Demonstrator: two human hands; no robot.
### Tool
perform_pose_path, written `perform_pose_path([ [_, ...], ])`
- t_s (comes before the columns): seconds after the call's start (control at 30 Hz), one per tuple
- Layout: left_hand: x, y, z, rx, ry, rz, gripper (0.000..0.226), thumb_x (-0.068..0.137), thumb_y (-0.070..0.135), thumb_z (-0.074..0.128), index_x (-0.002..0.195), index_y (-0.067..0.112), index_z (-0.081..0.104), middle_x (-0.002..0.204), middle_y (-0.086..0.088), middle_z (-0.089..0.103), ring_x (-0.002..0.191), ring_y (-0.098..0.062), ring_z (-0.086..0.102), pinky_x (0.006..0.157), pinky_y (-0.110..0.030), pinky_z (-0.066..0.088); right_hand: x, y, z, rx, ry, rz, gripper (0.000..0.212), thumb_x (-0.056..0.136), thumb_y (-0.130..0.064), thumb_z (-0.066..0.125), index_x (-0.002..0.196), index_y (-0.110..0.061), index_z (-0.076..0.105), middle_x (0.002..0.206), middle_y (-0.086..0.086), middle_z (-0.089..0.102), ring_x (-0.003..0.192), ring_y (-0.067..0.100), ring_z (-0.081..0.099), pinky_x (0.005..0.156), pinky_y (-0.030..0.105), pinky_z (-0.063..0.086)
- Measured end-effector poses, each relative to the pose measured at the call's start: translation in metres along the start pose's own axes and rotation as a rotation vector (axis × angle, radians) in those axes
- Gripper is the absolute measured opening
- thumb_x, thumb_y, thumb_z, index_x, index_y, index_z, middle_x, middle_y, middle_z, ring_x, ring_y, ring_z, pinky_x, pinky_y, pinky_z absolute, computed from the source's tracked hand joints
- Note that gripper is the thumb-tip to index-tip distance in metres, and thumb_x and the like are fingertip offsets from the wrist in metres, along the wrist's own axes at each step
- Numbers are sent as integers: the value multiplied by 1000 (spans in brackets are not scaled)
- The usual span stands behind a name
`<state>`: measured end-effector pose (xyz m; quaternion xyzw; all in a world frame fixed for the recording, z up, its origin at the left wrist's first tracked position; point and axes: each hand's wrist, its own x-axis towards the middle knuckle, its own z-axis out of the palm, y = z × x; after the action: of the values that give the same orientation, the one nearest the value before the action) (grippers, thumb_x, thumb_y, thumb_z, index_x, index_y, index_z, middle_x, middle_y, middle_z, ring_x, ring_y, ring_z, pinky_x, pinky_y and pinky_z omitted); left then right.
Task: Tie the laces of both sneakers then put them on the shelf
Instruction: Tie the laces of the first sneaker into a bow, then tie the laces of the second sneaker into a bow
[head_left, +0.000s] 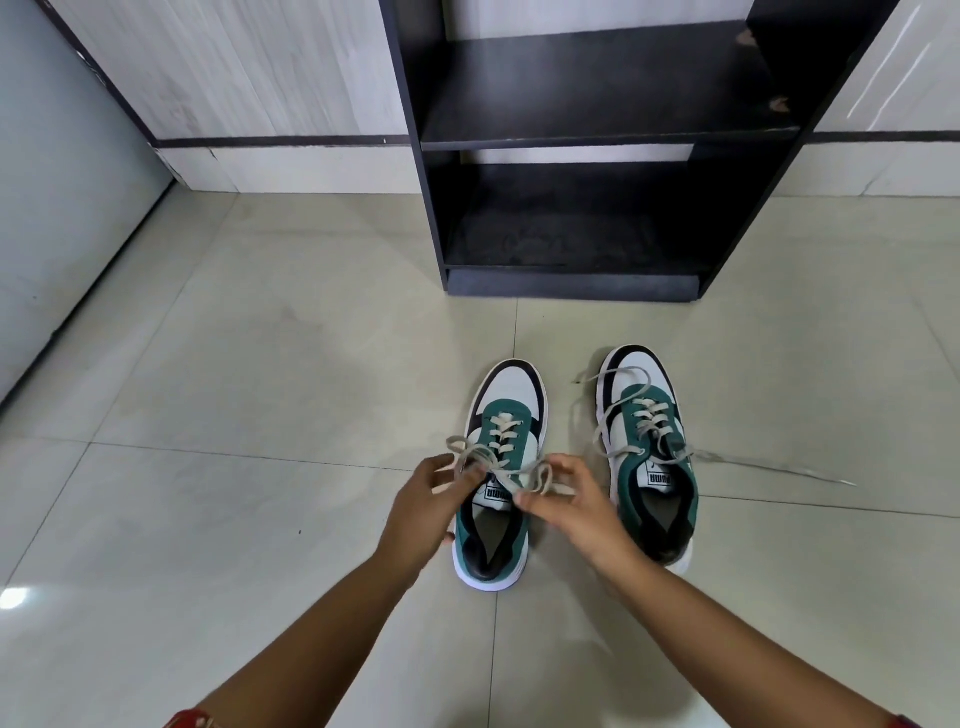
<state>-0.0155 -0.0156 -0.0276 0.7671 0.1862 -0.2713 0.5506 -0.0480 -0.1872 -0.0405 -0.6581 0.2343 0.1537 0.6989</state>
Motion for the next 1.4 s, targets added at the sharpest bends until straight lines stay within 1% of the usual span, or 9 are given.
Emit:
perform_pose_path([
  [0.23, 1, 11, -10, 226, 29, 115, 60, 62, 31, 56, 122, 22, 56, 119, 0, 61, 105, -26, 62, 90, -50, 52, 12, -8, 19, -11, -77, 153, 61, 81, -4, 62, 133, -27, 40, 116, 0, 58, 101, 15, 59, 81, 26, 51],
  [0.47, 3, 13, -18, 289, 59, 127, 65, 69, 30, 64, 131, 19, 47, 136, -7, 52, 117, -29, 54, 101, -46, 45, 15, -12, 24, -34, -188, 114, 57, 86, -7, 59, 135, -28, 37, 119, 1, 58, 102, 17, 58, 100, 39, 48],
  [0.6, -2, 15, -4, 477, 392, 562, 49, 82, 15, 62, 129, 16, 50, 137, -4, 48, 128, -22, 38, 104, -18, 25, -16, -23, -8, -257, 9, -209, 27, 87, -16, 61, 113, -25, 58, 112, -9, 64, 89, 4, 63, 85, 24, 50],
  [0.7, -10, 31, 22, 357, 254, 744, 32, 81, 7, 57, 109, 22, 60, 119, 7, 60, 112, -14, 49, 90, -1, 28, -33, -27, -50, -499, 331, -467, 24, 85, -14, 62, 106, -24, 63, 104, -11, 64, 94, 6, 59, 83, 23, 48],
  [0.83, -10, 45, 63, 171, -105, 543, 28, 85, 7, 58, 96, 32, 62, 110, 9, 62, 104, -6, 56, 81, -16, 43, -26, -14, -100, -412, 591, -326, 43, 77, -10, 68, 115, -25, 55, 113, -8, 56, 110, 18, 54, 91, 36, 47],
  [1.0, 5, 56, 93, 156, -228, 356, 26, 87, 6, 54, 108, 19, 64, 112, 8, 63, 85, -2, 58, 72, -11, 43, -11, 3, -115, -309, 404, -64, 73, 69, -14, 76, 131, -22, 39, 123, -2, 54, 106, 21, 58, 89, 37, 49],
  [1.2, 11, 47, 112, 502, -282, 576, 40, 89, 18, 54, 128, 28, 49, 126, 13, 57, 97, -9, 61, 88, -27, 48, -21, 19, -108, -356, 403, -76, 64, 72, -16, 68, 128, -27, 39, 126, -3, 55, 101, 16, 60, 86, 37, 51],
  [1.3, 11, 39, 112, 635, -202, 639, 34, 90, 26, 54, 124, 29, 52, 109, 13, 63, 83, -8, 62, 79, -29, 51, -25, 20, -110, -386, 394, -87, 52, 82, -31, 64, 130, -27, 43, 125, -4, 45, 113, 17, 53, 98, 36, 46],
  [1.4, 15, 39, 111, 649, -187, 649, 24, 88, 25, 56, 111, 28, 59, 88, 12, 63, 75, -8, 58, 73, -30, 51, -22, 16, -121, -580, 409, -259, 33, 89, -17, 55, 122, -21, 57, 131, -1, 48, 123, 20, 43, 100, 20, 29],
])
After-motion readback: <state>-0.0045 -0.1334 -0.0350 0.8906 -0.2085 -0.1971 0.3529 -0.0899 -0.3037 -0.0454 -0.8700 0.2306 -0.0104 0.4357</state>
